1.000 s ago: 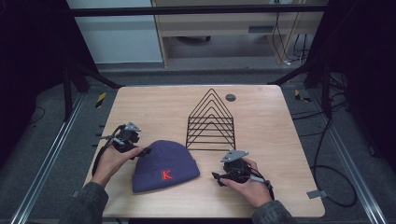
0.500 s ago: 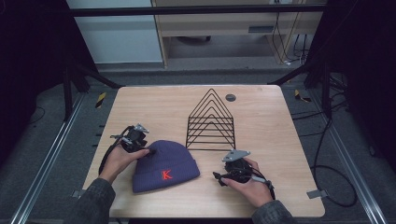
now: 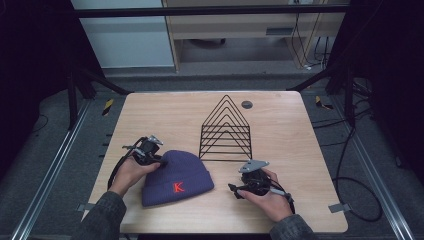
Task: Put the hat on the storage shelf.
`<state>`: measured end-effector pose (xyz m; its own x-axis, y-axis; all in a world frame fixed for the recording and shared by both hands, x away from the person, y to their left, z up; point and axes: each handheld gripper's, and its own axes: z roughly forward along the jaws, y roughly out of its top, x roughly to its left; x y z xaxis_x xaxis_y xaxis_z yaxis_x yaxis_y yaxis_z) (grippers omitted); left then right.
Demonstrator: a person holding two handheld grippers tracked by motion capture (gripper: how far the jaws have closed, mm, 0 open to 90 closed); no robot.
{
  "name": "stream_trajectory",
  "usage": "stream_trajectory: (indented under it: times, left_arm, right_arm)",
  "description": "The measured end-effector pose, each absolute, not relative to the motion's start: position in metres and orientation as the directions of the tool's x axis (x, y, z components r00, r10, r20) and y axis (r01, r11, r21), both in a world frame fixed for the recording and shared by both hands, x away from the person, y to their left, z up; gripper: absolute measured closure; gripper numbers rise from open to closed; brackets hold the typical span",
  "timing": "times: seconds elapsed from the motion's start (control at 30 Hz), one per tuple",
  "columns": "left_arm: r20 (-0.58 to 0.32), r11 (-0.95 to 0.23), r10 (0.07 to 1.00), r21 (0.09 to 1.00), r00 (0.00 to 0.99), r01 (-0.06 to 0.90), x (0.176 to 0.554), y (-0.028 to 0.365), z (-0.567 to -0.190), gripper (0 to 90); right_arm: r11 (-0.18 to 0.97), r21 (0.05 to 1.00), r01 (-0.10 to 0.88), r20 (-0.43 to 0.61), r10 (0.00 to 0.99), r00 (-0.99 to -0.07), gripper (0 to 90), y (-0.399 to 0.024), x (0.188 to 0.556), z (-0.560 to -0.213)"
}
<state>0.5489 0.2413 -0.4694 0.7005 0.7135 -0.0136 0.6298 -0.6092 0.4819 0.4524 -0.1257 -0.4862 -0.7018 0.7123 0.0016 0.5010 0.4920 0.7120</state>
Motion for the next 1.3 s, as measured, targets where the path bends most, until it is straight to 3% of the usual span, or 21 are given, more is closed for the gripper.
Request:
stream_trajectory:
  times: [0.23,0.63,1.3]
  left_arm:
    - [-0.002,-0.593,0.726,0.506,0.688,0.627,0.544,0.242,-0.467,76.7]
    - [0.078,-0.571,0.719,0.632,0.691,0.523,0.51,0.243,-0.429,78.3]
    - [0.198,-0.606,0.635,0.727,0.747,0.322,0.46,0.229,-0.349,79.4]
  right_arm:
    - [0.486,0.715,0.503,0.005,0.715,-0.699,27.7,-0.127,0.453,-0.486]
    - [0.496,0.708,0.503,-0.004,0.715,-0.699,25.9,-0.127,0.452,-0.487]
    - [0.491,0.729,0.477,-0.012,0.706,-0.708,25.5,-0.123,0.448,-0.48]
